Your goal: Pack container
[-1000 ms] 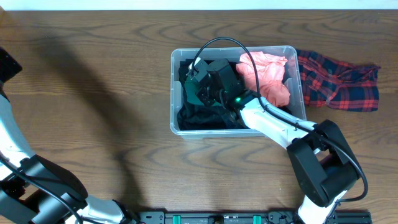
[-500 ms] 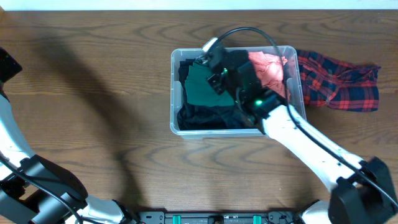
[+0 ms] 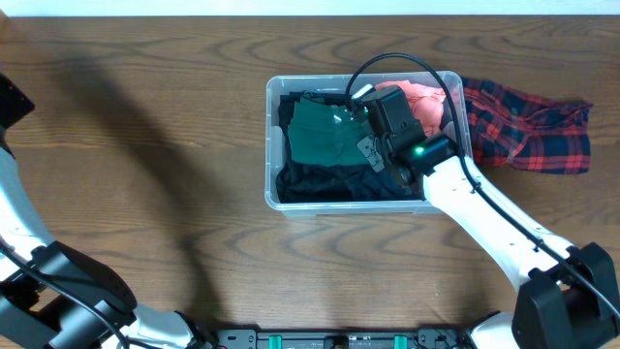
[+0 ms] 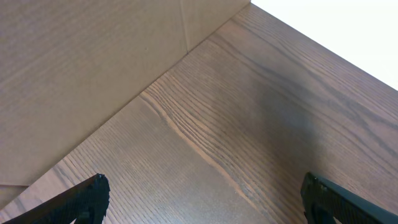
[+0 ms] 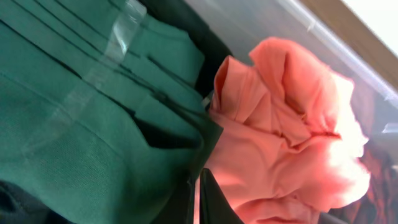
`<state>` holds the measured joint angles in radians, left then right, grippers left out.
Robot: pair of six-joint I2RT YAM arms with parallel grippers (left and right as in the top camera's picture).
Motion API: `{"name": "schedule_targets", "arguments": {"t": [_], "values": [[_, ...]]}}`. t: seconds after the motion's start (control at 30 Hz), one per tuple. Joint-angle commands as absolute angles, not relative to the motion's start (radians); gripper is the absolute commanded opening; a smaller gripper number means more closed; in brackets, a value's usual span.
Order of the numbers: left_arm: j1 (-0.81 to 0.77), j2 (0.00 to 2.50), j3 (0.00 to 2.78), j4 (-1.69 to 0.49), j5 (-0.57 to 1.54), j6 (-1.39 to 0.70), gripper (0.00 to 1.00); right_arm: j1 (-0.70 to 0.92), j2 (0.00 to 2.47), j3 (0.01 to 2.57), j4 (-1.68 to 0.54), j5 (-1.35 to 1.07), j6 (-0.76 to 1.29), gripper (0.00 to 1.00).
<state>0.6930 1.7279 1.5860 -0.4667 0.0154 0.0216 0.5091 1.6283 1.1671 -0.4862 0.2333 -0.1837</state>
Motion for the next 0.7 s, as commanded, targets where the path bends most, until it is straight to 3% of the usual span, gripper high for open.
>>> {"name": "schedule_targets", "arguments": {"t": [0.0,0.23,0.33,0.5,0.67], "values": [[0.696,1.725,1.594,-0.467,0.010,0.009,0.98,0.498,1.661,1.163,-0.489,0.185,-0.150,0.07],[0.696,1.725,1.594,-0.470,0.010,0.009,0.98,0.496,1.711,1.163,-0.472,0.172,-0.150,0.08],[0.696,1.725,1.594,-0.470,0.010,0.009,0.98,0.496,1.713,1.163,-0.463,0.232,-0.151,0.01],[0.696,1.725,1.594,-0.470,0.010,0.009,0.98,0.498,1.659,1.187,-0.428,0.400,-0.154,0.01],[0.696,1.725,1.594,-0.470,0.010,0.009,0.98,0.511,1.575,1.215,-0.423,0.377,-0.166,0.01]]}}
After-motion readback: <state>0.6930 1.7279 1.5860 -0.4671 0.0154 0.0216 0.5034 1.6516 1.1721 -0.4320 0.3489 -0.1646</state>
